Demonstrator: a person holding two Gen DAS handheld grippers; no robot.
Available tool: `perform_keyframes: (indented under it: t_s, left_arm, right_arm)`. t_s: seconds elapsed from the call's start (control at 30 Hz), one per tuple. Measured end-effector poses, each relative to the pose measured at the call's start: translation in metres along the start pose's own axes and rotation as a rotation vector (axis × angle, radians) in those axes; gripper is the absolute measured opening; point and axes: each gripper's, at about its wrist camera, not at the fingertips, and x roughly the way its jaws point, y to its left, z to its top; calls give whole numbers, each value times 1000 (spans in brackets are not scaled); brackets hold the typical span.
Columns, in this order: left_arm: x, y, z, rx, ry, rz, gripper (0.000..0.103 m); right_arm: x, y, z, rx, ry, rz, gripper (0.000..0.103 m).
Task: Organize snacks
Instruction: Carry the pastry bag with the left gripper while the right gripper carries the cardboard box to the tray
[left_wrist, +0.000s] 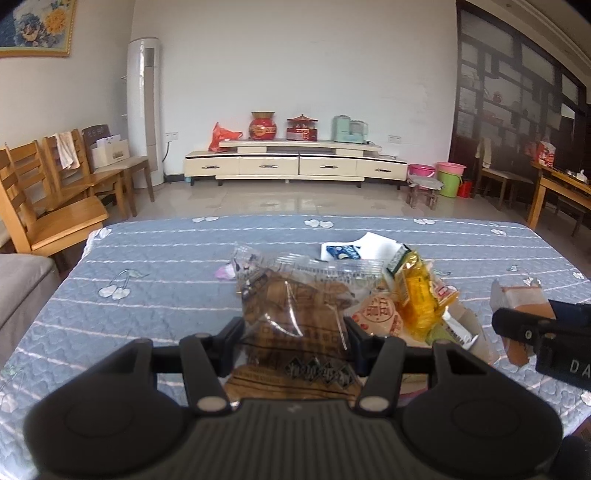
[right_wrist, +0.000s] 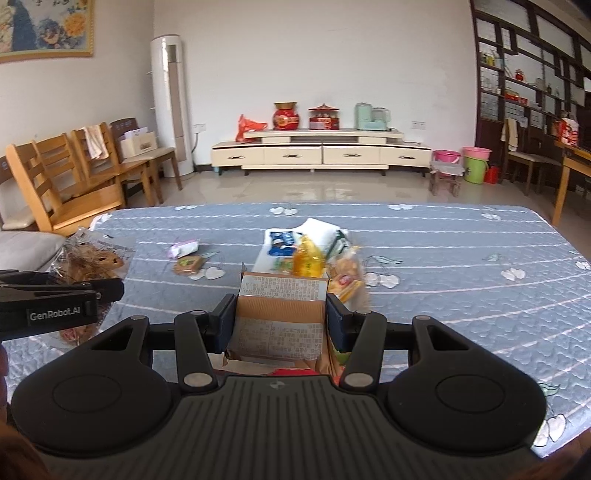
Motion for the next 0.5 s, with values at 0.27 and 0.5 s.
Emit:
perform_keyframes:
  t_s: [0.27, 0.5]
  left_arm:
    - [13, -19, 3, 19, 17, -54, 56]
    - [24, -38, 7, 53, 20, -84, 56]
  right_arm:
    - [5, -13, 0, 30, -1, -42, 62]
    - [15, -17, -2, 42, 13, -54, 62]
